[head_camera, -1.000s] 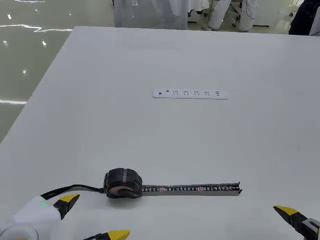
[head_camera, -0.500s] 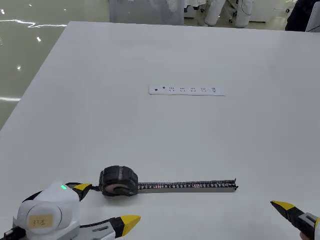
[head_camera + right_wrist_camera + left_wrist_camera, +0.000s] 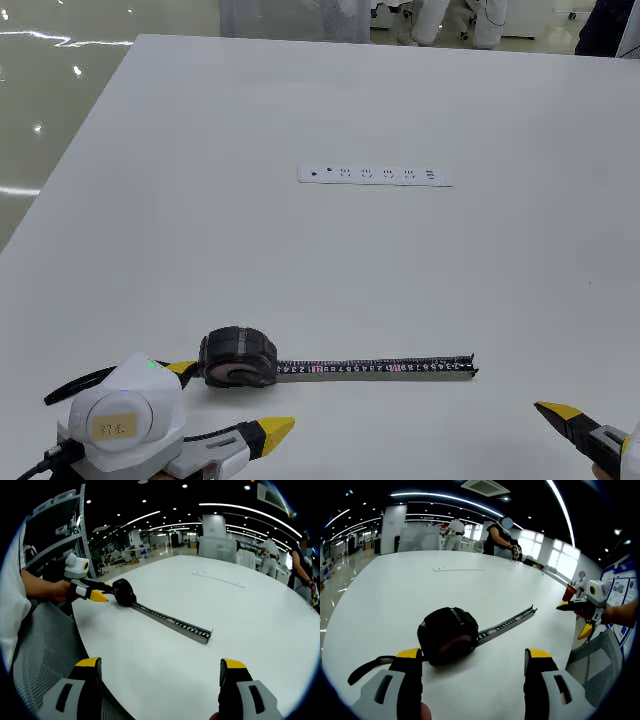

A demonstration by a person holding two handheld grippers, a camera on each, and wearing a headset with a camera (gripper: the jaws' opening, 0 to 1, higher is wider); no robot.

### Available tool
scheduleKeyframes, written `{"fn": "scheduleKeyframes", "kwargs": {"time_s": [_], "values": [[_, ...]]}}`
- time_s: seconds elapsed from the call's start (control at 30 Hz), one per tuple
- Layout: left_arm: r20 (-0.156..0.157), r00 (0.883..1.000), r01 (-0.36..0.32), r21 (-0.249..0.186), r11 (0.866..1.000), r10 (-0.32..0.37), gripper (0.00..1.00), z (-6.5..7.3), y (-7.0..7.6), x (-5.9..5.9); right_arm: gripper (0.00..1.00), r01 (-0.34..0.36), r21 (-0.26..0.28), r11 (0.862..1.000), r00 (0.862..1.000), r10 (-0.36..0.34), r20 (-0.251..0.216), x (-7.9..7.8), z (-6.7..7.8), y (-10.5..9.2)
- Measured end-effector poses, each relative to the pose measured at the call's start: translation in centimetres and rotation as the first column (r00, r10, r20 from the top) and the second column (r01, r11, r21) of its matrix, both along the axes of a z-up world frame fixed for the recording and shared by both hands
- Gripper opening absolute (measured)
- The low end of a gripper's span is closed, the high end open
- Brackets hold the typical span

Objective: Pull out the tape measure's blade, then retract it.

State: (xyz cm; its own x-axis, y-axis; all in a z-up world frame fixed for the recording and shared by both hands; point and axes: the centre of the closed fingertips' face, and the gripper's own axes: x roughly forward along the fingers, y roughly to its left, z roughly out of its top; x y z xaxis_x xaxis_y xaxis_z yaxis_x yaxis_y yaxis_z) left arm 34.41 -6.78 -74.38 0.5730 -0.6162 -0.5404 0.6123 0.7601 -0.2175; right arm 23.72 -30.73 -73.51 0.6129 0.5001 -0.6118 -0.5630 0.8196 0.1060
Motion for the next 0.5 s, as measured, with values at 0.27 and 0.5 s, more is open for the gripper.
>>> {"fn": "scheduleKeyframes", "kwargs": {"time_s": [0.27,0.5], "values": [[0.007,0.997,-0.079,-0.002,0.997,0.079,0.81,0.0,-0.3,0.9,0.97,-0.016,-0.006,1.000,1.000,0.016,-0.005,0.5,-0.3,-0.2],[0.025,0.990,-0.140,0.044,0.989,0.139,0.77,-0.4,-0.4,1.5,0.94,-0.032,-0.023,0.999,0.999,0.032,0.001,1.7,-0.2,-1.0]]}}
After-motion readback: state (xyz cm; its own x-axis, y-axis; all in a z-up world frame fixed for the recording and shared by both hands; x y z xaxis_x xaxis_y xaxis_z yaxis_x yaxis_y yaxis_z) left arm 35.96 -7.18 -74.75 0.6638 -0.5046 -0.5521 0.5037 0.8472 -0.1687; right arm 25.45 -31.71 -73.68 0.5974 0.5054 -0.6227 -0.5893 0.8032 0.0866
